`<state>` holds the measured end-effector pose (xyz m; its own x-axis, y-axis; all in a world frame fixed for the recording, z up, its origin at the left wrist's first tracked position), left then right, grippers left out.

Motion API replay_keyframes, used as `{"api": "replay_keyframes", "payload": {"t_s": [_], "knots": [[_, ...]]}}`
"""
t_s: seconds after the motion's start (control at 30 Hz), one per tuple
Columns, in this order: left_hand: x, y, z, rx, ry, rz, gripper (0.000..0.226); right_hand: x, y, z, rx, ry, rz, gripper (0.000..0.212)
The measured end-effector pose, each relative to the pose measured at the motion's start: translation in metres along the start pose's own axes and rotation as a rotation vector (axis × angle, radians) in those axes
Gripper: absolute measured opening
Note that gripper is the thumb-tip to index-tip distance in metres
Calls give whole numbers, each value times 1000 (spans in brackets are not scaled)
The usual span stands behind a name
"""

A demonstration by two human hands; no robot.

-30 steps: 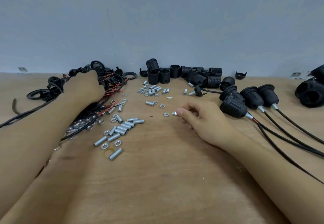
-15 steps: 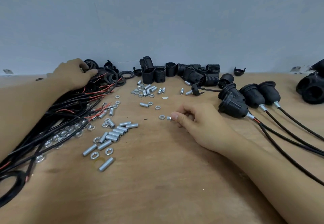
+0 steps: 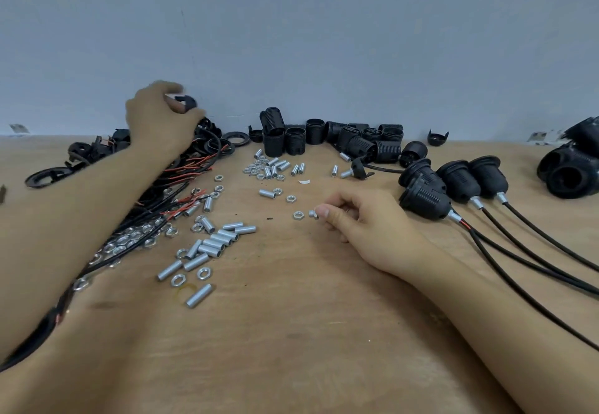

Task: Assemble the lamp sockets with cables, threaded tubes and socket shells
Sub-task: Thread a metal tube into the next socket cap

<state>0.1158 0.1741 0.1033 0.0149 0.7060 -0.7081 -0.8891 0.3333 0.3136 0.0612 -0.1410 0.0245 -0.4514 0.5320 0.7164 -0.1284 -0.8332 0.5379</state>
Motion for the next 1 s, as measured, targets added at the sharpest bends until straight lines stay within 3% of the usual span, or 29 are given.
{"api": "replay_keyframes", "payload": {"t_s": [0.07,0.17,0.27,0.37,0.57,0.8,1.0], "knots": [[-27,3,-38,67,81,-208,36,-2,1,0,-11,-33,59,12],[-61,-2,-125,306,267,-600,20,-11,14,3,-122,-144,244,7],[-75,-8,-195,492,387,-743,18,-17,32,6,-243,-212,396,13],[-74,-22,-223,638,565,-861,21,-13,38,7,-260,-184,469,15],[-71,-30,-216,646,708,-1005,43,-6,35,7,-244,-156,468,15],[-63,-36,-214,631,704,-973,40,5,30,4,-205,-54,358,17],[-60,-39,-215,663,741,-960,35,1,27,4,-198,-88,416,12]]}}
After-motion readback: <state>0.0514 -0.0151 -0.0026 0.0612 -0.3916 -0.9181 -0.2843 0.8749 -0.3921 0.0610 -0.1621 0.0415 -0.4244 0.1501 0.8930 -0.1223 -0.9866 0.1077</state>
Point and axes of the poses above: each hand's wrist, its own z-axis towards the middle knuckle, its own y-axis out of the back of the hand, x = y × z, the point moved 10 cm from there along z, towards the middle knuckle, and after that the axes turned 15 degrees about -x, right-handed, at the moved point
